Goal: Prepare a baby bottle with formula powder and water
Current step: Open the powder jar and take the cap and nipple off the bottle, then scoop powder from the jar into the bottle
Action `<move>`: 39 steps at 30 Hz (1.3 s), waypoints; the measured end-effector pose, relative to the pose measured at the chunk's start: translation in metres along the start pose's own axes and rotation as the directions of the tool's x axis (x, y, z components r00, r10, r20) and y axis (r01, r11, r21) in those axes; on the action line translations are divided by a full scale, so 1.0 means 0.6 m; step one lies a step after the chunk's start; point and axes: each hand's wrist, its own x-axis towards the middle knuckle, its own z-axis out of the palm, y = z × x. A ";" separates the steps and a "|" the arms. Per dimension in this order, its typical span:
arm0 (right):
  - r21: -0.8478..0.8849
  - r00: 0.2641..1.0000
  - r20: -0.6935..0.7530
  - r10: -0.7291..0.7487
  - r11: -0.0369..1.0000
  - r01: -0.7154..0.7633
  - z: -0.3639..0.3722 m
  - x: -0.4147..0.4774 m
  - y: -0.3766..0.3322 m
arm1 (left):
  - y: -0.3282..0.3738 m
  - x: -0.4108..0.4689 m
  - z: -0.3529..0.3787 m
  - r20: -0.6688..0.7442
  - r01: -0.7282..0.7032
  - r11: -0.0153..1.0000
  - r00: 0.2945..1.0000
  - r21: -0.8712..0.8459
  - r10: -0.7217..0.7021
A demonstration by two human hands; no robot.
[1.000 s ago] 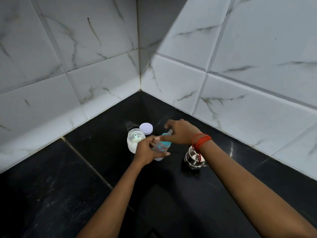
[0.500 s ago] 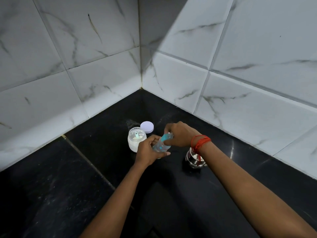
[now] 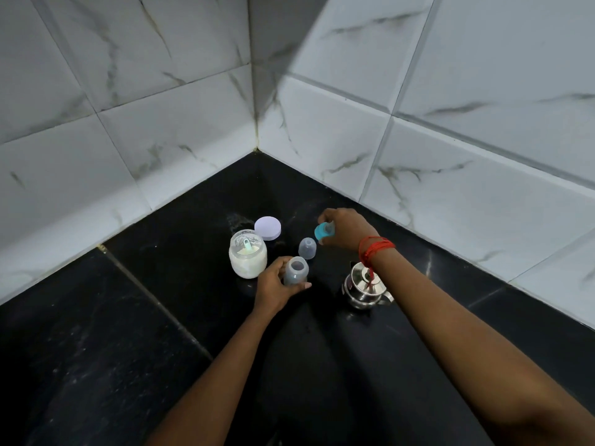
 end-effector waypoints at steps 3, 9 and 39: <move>-0.047 0.992 0.058 0.116 0.992 -0.113 0.032 0.024 0.025 | -0.013 0.015 0.008 0.008 0.009 1.000 1.000 0.000 -0.009; -0.219 0.964 0.176 0.200 0.963 -0.159 0.065 0.053 0.036 | -0.016 0.019 0.003 0.027 -0.002 1.000 1.000 -0.017 0.002; 0.127 0.967 -0.022 -0.252 0.959 0.253 0.076 0.026 -0.167 | -0.051 0.035 -0.202 0.035 0.095 0.993 0.995 0.077 -0.098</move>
